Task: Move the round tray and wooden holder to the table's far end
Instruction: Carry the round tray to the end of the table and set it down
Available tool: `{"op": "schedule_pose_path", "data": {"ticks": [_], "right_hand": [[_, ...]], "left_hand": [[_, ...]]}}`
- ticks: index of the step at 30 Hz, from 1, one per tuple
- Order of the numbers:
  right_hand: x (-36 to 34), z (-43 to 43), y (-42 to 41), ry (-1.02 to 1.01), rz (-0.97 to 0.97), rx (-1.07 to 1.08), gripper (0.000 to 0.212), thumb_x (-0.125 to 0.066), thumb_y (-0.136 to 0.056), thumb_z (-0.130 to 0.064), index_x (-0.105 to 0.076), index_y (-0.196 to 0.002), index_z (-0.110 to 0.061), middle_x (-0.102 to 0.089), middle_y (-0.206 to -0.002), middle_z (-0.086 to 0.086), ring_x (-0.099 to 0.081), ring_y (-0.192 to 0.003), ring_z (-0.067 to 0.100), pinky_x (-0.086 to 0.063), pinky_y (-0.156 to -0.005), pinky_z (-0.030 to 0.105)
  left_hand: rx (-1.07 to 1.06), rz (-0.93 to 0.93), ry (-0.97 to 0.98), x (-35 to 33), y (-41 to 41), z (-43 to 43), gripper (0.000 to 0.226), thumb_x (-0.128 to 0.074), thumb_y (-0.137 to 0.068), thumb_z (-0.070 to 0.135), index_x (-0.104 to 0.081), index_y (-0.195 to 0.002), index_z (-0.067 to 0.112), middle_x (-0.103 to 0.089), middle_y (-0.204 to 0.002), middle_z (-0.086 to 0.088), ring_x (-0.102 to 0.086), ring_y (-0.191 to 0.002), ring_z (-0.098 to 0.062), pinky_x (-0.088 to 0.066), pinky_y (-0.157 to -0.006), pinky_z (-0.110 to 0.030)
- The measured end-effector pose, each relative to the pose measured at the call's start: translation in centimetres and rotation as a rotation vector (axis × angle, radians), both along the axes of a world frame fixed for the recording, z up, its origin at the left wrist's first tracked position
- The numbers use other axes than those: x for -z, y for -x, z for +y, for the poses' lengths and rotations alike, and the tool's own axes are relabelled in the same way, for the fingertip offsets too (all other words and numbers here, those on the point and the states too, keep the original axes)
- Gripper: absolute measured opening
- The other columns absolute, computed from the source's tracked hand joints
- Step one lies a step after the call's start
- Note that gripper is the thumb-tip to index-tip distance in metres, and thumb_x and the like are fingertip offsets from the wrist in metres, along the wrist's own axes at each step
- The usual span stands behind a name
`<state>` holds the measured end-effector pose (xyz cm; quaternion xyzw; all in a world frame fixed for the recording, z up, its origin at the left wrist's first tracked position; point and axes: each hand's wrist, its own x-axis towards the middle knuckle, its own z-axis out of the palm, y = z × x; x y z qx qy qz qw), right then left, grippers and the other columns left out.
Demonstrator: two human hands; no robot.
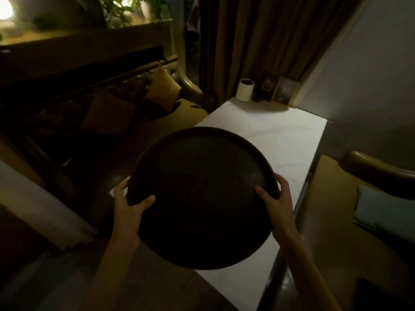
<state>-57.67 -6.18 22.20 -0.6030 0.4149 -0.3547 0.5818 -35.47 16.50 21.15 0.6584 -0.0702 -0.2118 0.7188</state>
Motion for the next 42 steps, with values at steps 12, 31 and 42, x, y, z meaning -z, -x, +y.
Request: {"op": "schedule_pose_path", "data": {"ticks": [12, 31, 42], "right_hand": [[0.1, -14.3, -2.0, 0.049, -0.032, -0.115, 0.061, -0.070, -0.088, -0.024, -0.039, -0.140, -0.031, -0.046, -0.140, -0.003, -0.049, -0.120, 0.018, -0.051, -0.089, 0.032], [2.8, -21.5, -7.4, 0.082, -0.009, -0.510, 0.057, -0.070, -0.088, -0.025, -0.040, -0.135, -0.036, -0.049, -0.118, -0.027, -0.054, -0.099, -0.011, -0.046, -0.074, 0.008], [5.8, -18.2, -9.2, 0.070, 0.062, -0.473, 0.058, -0.071, -0.087, -0.027, -0.041, -0.135, -0.037, -0.050, -0.115, -0.031, -0.056, -0.103, -0.010, -0.050, -0.075, 0.011]], "left_hand": [[-0.144, -0.080, -0.008, -2.7, 1.9, -11.2, 0.070, -0.075, -0.076, 0.012, -0.038, -0.129, 0.038, -0.043, -0.133, 0.003, -0.049, -0.114, -0.022, -0.050, -0.082, -0.039], [-0.525, 0.015, -0.051, -1.2, 7.4, -13.3, 0.063, -0.070, -0.080, 0.008, -0.040, -0.127, 0.039, -0.043, -0.136, 0.003, -0.044, -0.125, -0.025, -0.044, -0.098, -0.053], [-0.458, 0.127, -0.033, 3.8, 4.4, -9.4, 0.061, -0.071, -0.080, 0.010, -0.043, -0.122, 0.045, -0.044, -0.138, 0.003, -0.047, -0.124, -0.028, -0.047, -0.095, -0.056]]}}
